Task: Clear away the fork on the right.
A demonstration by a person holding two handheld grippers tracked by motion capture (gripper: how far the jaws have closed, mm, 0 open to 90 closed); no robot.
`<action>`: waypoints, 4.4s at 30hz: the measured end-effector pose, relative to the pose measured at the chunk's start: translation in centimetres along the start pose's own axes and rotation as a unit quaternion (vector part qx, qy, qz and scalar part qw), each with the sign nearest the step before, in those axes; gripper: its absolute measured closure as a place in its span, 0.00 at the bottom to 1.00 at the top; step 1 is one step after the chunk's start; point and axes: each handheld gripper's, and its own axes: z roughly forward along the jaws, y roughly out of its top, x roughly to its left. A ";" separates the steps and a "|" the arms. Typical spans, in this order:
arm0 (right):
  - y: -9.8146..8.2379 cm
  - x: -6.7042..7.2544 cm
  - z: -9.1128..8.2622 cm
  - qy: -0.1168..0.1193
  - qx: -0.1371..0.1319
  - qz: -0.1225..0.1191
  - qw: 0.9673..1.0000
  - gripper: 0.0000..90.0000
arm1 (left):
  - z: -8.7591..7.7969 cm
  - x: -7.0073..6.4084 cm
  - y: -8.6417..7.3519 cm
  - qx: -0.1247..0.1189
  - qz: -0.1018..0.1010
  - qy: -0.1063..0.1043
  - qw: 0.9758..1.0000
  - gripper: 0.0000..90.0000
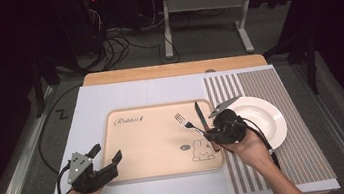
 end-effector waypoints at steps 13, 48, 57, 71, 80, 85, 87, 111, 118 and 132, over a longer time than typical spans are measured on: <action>1.6 -0.5 1.5 -0.012 0.020 0.017 1.000 0.88 | 0.0 0.1 0.0 -0.003 -0.003 0.000 1.000 0.26; 4.5 -2.0 5.3 -0.062 0.092 0.058 0.992 0.88 | 0.0 0.0 0.0 0.001 0.001 -0.004 1.000 0.24; 4.5 -2.3 5.7 -0.063 0.091 0.056 0.992 0.88 | 0.1 0.0 0.0 0.003 0.004 -0.004 1.000 0.24; 4.5 -0.7 6.3 -0.042 0.088 0.049 0.994 0.87 | 0.1 -0.1 0.0 0.006 0.007 -0.005 1.000 0.24; 4.6 -0.2 6.8 -0.029 0.088 0.044 0.995 0.87 | 0.1 -0.1 0.0 0.007 0.006 -0.004 1.000 0.24; 4.5 0.1 7.2 -0.025 0.090 0.047 0.994 0.87 | 0.1 0.0 0.0 0.006 0.007 -0.003 1.000 0.24; 4.4 0.2 7.4 -0.022 0.093 0.044 0.994 0.87 | 0.1 0.0 0.0 0.006 0.007 -0.004 1.000 0.24; 4.1 0.6 8.6 -0.020 0.100 0.026 0.994 0.86 | -0.1 -0.1 0.0 0.001 0.008 -0.005 1.000 0.25; 3.9 0.6 8.1 -0.025 0.087 0.023 0.996 0.83 | -0.1 -0.1 0.0 0.002 0.006 -0.006 1.000 0.25; 3.1 1.6 7.4 -0.008 0.068 -0.008 0.998 1.00 | 0.0 -0.1 0.0 0.003 0.008 -0.005 1.000 0.25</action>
